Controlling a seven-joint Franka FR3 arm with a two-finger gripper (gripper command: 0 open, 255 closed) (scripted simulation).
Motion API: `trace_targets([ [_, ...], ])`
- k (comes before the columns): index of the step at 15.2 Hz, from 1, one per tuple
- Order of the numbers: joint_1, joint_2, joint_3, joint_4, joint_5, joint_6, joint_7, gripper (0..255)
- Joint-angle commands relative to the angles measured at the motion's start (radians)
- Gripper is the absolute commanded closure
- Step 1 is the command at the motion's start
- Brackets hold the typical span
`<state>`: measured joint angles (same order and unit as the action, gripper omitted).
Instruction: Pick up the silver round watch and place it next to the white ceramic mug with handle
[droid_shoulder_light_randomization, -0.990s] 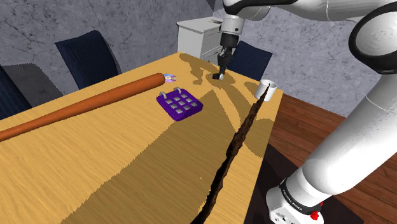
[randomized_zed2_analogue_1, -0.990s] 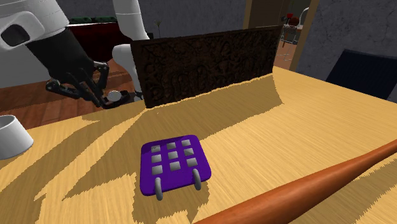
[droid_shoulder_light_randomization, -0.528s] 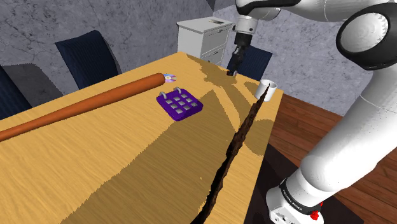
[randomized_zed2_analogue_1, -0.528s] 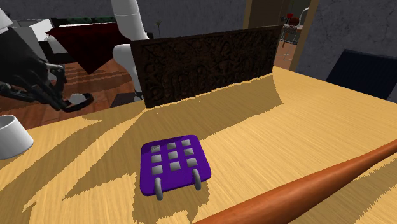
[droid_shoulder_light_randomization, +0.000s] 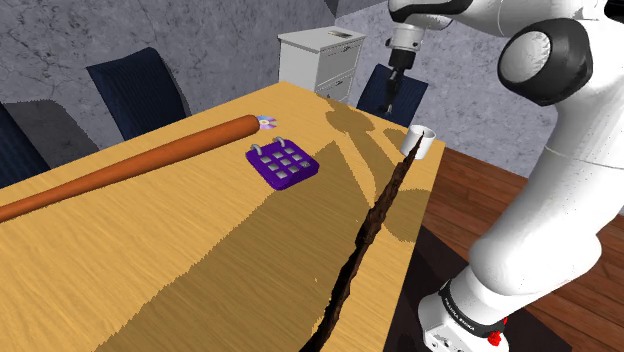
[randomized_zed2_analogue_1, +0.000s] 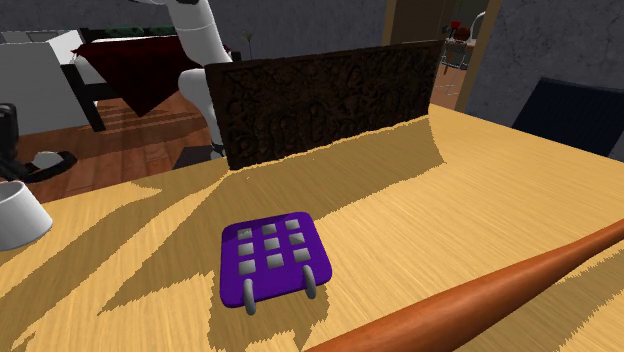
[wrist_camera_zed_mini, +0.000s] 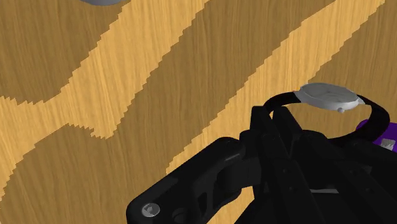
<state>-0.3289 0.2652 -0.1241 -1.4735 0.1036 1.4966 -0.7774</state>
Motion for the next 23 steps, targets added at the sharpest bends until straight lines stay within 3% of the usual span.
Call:
trace_targets([
  [1, -0.031, 0.039, -0.017, 0.055, -0.002, -0.02, -0.047, 255],
  [6, -0.109, 0.173, -0.048, 0.252, 0.005, -0.091, -0.142, 255],
  [8, -0.156, 0.264, -0.06, 0.394, 0.013, -0.144, -0.189, 255],
  [23, -0.14, 0.24, -0.058, 0.152, 0.009, 0.073, -0.198, 255],
])
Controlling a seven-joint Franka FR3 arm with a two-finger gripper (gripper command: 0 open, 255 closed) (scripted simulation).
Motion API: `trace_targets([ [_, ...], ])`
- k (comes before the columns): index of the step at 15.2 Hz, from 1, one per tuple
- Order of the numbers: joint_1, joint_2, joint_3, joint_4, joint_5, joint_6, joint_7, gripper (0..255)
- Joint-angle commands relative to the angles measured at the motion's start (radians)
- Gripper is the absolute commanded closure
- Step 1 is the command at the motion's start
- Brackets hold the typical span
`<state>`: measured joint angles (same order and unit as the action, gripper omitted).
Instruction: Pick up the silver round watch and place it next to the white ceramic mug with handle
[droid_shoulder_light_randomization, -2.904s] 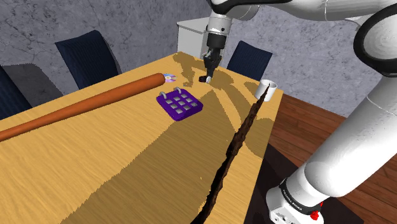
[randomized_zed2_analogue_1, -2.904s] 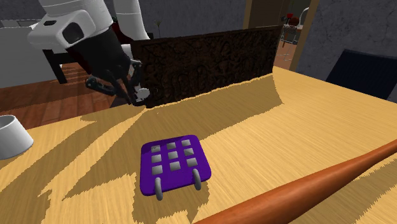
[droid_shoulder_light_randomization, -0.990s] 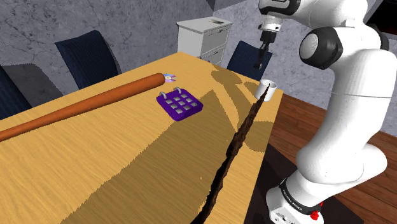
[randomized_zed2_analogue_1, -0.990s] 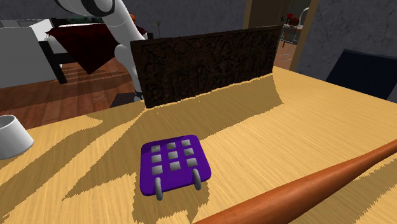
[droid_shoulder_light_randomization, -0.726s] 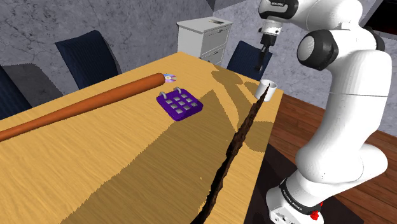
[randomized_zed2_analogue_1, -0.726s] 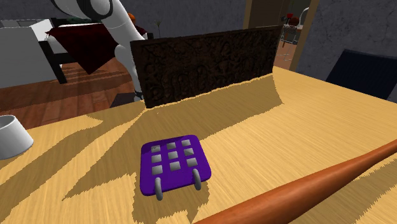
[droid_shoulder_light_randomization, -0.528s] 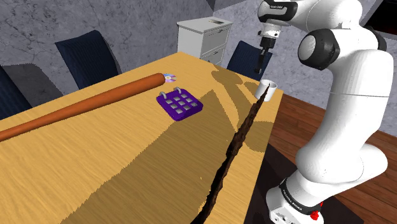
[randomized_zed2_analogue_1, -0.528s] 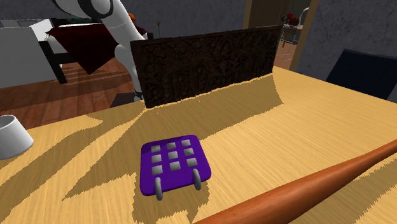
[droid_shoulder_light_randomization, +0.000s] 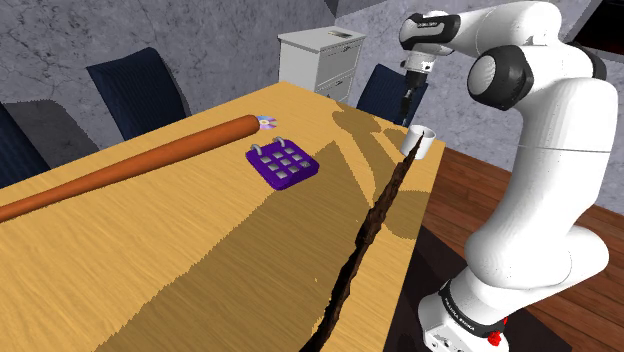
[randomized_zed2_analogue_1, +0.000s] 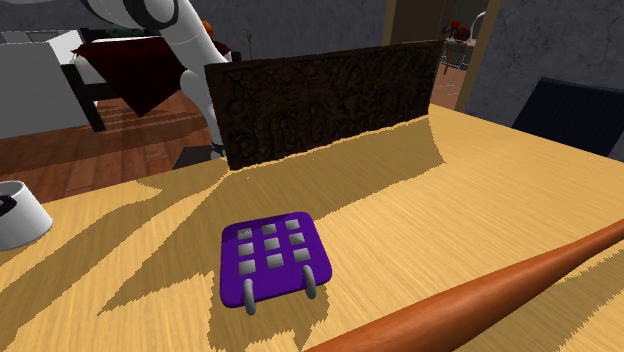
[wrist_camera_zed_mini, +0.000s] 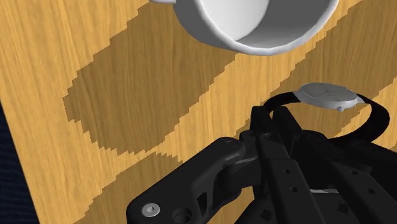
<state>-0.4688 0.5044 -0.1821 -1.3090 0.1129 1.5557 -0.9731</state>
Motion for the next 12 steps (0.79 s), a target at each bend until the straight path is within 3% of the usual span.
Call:
trace_targets([
  [1, 0.0, 0.001, 0.0, -0.025, 0.0, 0.026, -0.003, 255],
  [12, 0.004, 0.028, 0.003, -0.132, 0.006, 0.159, -0.011, 255],
])
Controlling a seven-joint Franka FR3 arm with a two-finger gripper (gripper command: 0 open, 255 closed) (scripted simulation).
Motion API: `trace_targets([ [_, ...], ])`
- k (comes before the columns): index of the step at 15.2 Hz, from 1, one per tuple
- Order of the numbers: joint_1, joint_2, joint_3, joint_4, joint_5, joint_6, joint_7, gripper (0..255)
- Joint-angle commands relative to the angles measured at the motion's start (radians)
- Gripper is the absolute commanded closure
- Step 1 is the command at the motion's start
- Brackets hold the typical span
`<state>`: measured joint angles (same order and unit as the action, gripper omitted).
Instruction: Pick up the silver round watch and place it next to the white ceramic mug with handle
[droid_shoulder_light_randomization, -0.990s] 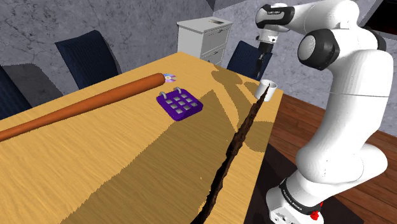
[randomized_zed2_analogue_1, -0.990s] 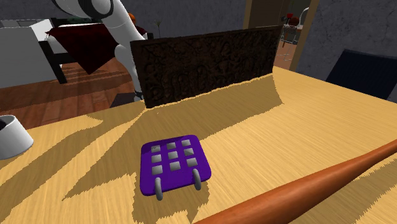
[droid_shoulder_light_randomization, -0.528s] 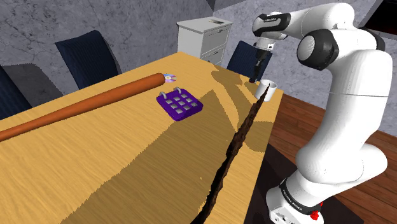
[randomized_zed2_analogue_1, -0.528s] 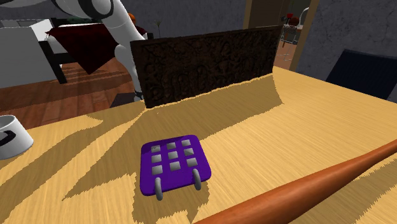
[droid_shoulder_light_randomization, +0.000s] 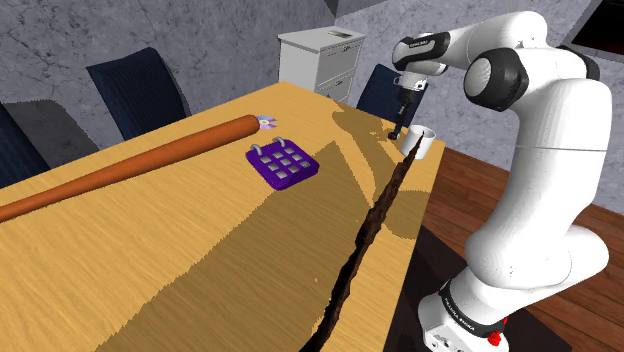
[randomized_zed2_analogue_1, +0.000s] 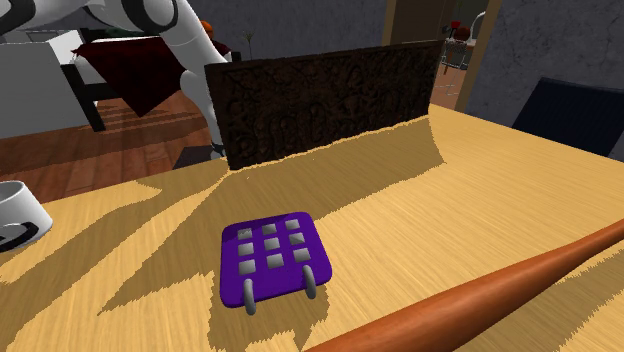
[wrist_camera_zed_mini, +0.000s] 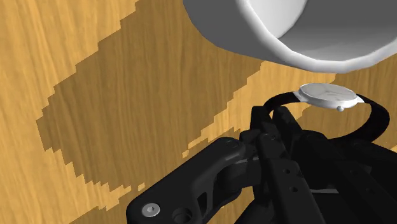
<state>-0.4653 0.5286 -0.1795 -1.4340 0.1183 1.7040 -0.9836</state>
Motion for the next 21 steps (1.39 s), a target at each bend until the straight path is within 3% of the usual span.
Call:
trace_targets([
  [1, 0.0, 0.008, 0.001, -0.014, 0.002, 0.022, -0.001, 255],
  [11, 0.001, 0.018, 0.002, -0.033, 0.004, 0.051, -0.003, 255],
  [12, 0.001, 0.018, 0.002, -0.033, 0.004, 0.051, -0.003, 0],
  [17, 0.001, 0.018, 0.002, -0.033, 0.004, 0.051, -0.003, 0],
  [21, -0.011, 0.035, 0.0, 0.119, 0.002, -0.084, 0.001, 0],
])
